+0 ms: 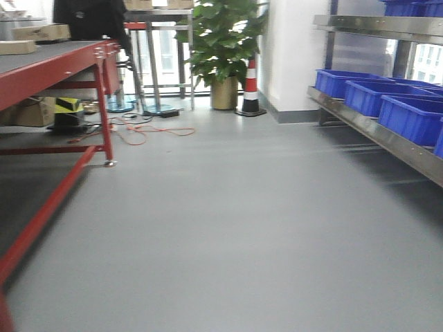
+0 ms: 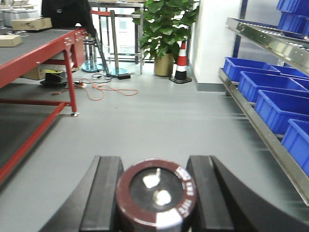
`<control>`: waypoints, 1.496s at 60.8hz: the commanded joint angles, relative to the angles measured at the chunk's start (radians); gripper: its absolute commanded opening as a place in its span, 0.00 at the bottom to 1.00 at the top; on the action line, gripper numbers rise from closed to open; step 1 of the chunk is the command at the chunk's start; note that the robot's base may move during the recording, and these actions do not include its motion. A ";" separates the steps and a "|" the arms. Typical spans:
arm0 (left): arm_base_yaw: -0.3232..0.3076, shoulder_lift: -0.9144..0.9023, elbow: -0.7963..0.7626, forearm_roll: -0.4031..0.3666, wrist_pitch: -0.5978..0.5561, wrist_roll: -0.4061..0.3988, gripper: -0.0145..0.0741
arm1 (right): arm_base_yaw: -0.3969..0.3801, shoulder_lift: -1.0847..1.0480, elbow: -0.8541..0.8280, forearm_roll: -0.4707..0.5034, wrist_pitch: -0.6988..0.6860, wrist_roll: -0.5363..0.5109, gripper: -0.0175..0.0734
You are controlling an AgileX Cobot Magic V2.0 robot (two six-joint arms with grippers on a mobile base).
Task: Place cylindrical capacitor in blue bin on shelf
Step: 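Drive the base away from the bench toward the blue-bin shelf, then drive up to the shelf and position grippers over the blue bins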
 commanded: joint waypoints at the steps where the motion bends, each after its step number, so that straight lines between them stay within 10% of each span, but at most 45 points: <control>1: -0.006 -0.005 0.000 -0.002 -0.016 0.002 0.04 | 0.002 -0.001 -0.009 -0.001 -0.021 -0.003 0.01; 91: -0.006 -0.005 0.000 -0.002 -0.016 0.002 0.04 | 0.002 -0.001 -0.009 -0.001 -0.021 -0.003 0.01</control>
